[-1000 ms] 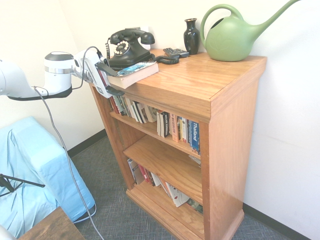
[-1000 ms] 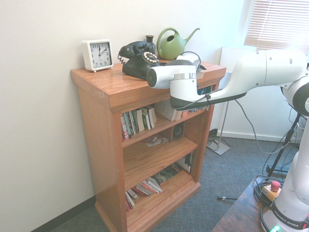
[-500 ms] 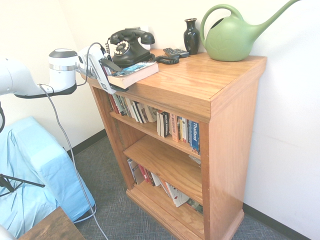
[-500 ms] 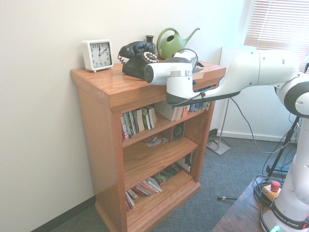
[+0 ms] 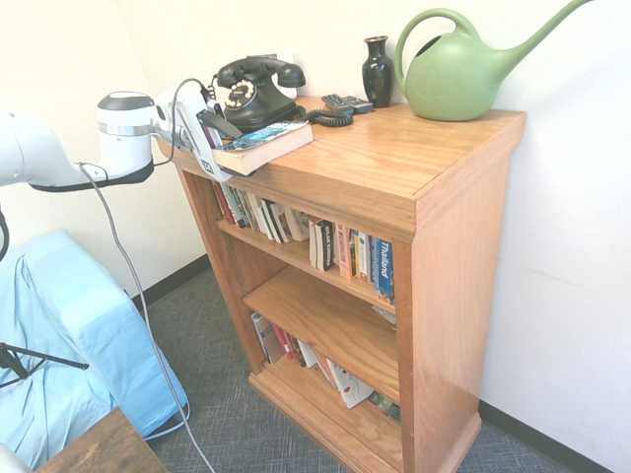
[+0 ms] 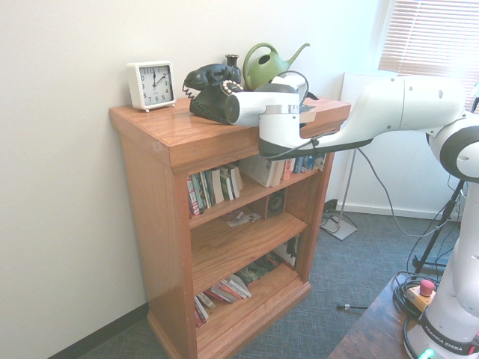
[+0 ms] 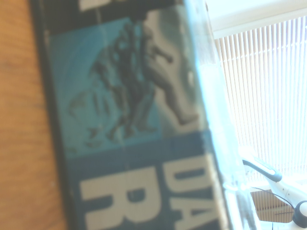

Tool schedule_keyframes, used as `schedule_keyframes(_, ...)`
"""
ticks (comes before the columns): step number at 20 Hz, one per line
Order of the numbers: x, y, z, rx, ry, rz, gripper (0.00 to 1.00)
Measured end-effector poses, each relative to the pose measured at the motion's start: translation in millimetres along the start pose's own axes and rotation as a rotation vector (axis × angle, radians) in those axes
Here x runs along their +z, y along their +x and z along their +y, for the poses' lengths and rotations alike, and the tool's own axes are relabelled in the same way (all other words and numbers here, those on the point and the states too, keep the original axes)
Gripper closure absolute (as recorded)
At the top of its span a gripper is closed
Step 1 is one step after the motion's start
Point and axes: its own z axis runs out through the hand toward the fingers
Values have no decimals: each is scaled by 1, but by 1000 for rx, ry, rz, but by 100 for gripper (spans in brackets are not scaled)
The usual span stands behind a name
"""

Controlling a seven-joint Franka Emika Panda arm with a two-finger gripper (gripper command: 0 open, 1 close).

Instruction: Shelf the books

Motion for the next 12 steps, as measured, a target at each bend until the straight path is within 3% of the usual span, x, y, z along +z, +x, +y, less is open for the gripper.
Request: schedule_keyframes(12,-4,-7,-7,-19,12,10,100)
